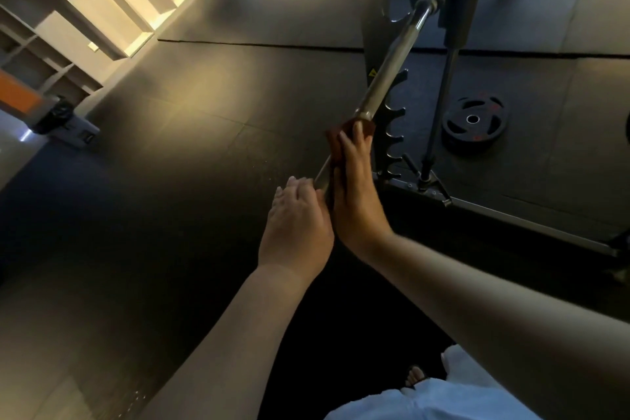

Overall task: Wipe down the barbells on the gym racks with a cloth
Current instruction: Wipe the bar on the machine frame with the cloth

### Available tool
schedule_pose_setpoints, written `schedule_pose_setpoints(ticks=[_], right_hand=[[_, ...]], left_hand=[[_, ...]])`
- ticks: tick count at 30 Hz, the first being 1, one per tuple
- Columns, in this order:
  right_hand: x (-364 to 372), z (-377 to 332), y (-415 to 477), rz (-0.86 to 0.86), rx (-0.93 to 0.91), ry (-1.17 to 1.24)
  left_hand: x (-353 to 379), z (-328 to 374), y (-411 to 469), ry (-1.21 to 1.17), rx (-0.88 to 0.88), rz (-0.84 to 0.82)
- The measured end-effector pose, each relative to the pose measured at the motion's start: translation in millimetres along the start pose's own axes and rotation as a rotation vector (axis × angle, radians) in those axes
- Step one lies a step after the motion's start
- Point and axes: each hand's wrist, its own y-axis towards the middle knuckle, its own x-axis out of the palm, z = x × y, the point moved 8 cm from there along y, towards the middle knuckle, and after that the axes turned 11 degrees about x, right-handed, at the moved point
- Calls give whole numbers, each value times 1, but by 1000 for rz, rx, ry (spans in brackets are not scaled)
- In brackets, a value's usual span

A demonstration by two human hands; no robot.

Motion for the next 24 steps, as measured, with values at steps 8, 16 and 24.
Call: schedule_pose_setpoints(ticks=[8, 16, 24], right_hand=[[-22, -14, 36, 36, -149, -256], [-7, -23, 16, -83, -257, -473], [-43, -18, 66, 77, -139, -308]], left_hand=[[-2, 2, 3, 46, -42, 1], [-1, 2, 4, 54, -37, 4], [-3, 5, 4, 24, -56, 42]])
